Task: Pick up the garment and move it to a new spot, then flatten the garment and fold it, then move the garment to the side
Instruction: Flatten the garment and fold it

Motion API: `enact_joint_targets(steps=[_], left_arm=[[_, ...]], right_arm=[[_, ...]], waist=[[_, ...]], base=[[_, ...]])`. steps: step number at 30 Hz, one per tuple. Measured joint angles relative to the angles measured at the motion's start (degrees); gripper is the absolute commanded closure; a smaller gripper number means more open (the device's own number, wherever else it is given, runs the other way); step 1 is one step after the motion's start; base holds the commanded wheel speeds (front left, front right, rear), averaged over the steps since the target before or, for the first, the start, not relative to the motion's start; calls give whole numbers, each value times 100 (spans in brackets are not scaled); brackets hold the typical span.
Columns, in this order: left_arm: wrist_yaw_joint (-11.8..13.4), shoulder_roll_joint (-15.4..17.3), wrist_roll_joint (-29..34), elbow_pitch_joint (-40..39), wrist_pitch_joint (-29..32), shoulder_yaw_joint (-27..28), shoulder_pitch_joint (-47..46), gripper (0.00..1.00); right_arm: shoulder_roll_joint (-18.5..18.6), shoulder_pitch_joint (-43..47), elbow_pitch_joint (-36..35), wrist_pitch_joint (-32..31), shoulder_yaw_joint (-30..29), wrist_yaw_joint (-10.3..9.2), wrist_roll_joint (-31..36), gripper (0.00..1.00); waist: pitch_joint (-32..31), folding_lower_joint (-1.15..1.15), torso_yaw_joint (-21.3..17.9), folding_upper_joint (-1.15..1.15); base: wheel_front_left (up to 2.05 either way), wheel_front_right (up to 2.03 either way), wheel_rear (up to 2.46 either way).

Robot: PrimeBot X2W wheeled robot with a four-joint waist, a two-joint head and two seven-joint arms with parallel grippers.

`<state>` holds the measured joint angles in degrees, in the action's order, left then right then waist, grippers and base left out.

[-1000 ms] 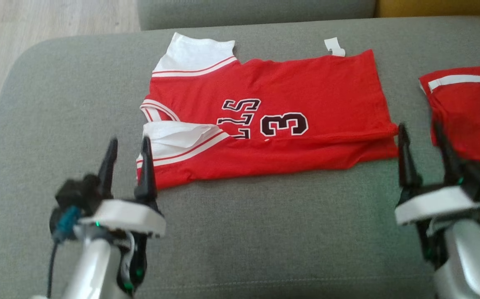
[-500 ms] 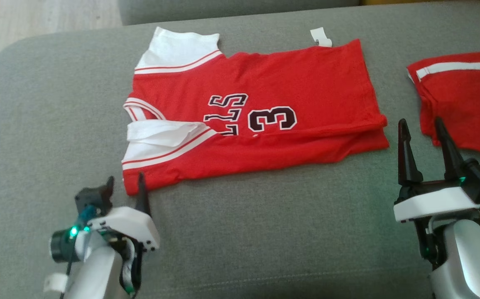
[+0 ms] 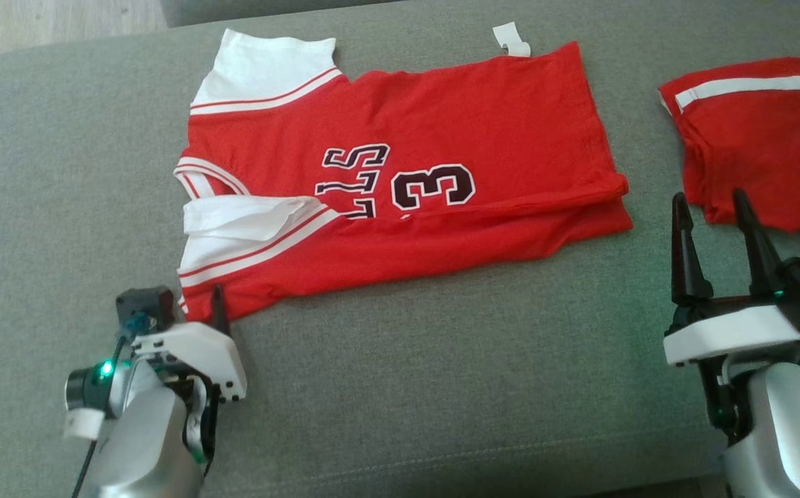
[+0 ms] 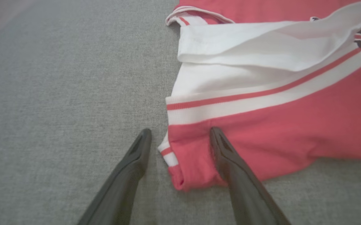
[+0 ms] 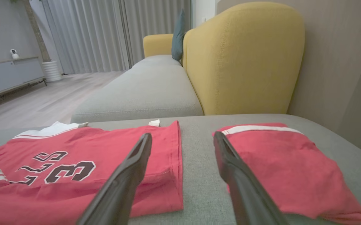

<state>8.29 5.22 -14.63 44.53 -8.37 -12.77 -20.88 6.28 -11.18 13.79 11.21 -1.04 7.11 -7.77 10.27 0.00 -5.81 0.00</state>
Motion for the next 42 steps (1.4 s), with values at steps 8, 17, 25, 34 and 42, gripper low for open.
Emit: enact_joint_targets(steps=[8, 17, 25, 34, 42], left_arm=[[-225, -45, -10, 113, -197, -163, -179, 100], [-282, -54, 85, -773, -584, -277, -169, 100], [-338, -60, 264, -1559, -586, -410, 63, 100], [-380, -59, 346, -1703, -587, -482, 83, 100], [-381, -55, 346, -1695, -587, -478, 83, 100]], right_arm=[[-101, -3, 300, -419, -338, 0, 189, 0], [-270, -159, 840, -947, -733, 0, 168, 0], [-341, -758, 1768, -1460, -934, 0, -191, 0], [-342, -1368, 2488, -1478, -902, 0, -424, 0], [-328, -1702, 3012, -1526, -915, 0, -415, 100]], waist=[[57, 0, 122, 0], [86, 1, 391, 0], [199, 1, 571, 0], [375, 1, 688, 0], [382, 0, 739, 0]], base=[[0, 0, 0], [0, 0, 0], [0, 0, 0], [0, 0, 0], [0, 0, 0]])
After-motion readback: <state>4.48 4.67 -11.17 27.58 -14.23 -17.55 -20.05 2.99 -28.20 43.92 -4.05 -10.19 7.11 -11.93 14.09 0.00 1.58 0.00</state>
